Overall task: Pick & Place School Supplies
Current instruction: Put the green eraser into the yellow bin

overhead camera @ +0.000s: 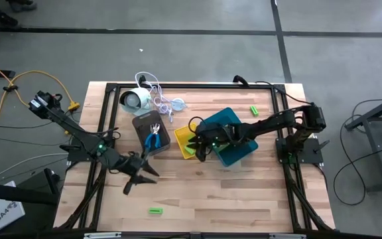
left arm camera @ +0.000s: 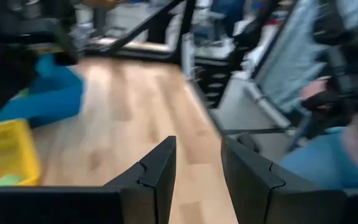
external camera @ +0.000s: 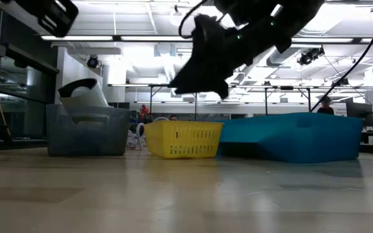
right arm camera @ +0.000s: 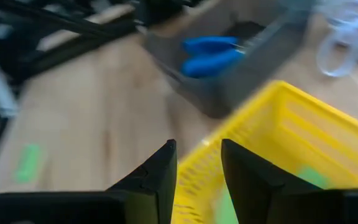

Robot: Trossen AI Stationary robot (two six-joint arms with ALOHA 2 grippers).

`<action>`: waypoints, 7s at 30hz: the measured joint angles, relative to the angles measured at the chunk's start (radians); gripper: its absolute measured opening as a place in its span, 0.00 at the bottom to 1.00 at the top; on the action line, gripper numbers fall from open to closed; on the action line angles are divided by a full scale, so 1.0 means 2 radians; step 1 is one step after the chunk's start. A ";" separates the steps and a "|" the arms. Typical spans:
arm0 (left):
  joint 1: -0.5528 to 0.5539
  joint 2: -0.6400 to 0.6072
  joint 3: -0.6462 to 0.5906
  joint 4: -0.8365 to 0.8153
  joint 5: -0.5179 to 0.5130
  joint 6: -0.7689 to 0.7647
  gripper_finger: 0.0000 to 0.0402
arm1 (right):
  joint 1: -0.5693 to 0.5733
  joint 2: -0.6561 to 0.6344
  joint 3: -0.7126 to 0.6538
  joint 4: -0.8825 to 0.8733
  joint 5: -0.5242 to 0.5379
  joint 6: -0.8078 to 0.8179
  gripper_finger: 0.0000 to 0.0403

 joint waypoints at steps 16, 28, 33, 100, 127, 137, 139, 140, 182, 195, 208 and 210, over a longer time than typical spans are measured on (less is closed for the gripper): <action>-0.078 0.123 0.000 0.060 -0.030 -0.019 0.31 | 0.065 0.000 0.000 0.069 -0.078 0.032 0.28; -0.129 0.261 0.062 0.080 -0.072 -0.047 0.31 | 0.125 0.000 0.000 0.069 -0.069 0.047 0.28; -0.162 0.297 0.103 0.059 -0.110 -0.052 0.31 | 0.143 0.000 0.000 0.068 -0.045 0.047 0.28; -0.108 0.382 0.232 -0.297 0.079 -0.314 0.48 | 0.186 0.000 0.000 0.039 -0.009 0.058 0.28; -0.149 0.409 0.232 -0.295 -0.038 -0.239 0.47 | 0.186 0.000 0.000 0.038 -0.009 0.059 0.28; -0.151 0.410 0.231 -0.279 -0.070 -0.235 0.47 | 0.186 0.000 0.000 0.038 -0.009 0.060 0.28; -0.152 0.410 0.231 -0.279 -0.071 -0.235 0.47 | 0.186 0.000 0.000 0.038 -0.009 0.060 0.28; -0.152 0.410 0.231 -0.279 -0.071 -0.235 0.47 | 0.186 0.000 0.000 0.038 -0.009 0.060 0.28; -0.116 0.410 0.237 -0.247 -0.055 -0.146 0.25 | 0.207 0.000 0.000 0.038 -0.011 0.060 0.28; -0.027 0.411 0.257 -0.242 -0.057 -0.058 0.25 | 0.235 0.000 0.000 0.038 -0.009 0.060 0.28; 0.028 0.354 0.290 -0.259 -0.053 0.005 0.25 | 0.256 0.000 0.000 0.035 0.005 0.060 0.28; 0.045 0.339 0.290 -0.276 -0.053 0.005 0.25 | 0.256 0.000 0.000 0.034 0.004 0.061 0.28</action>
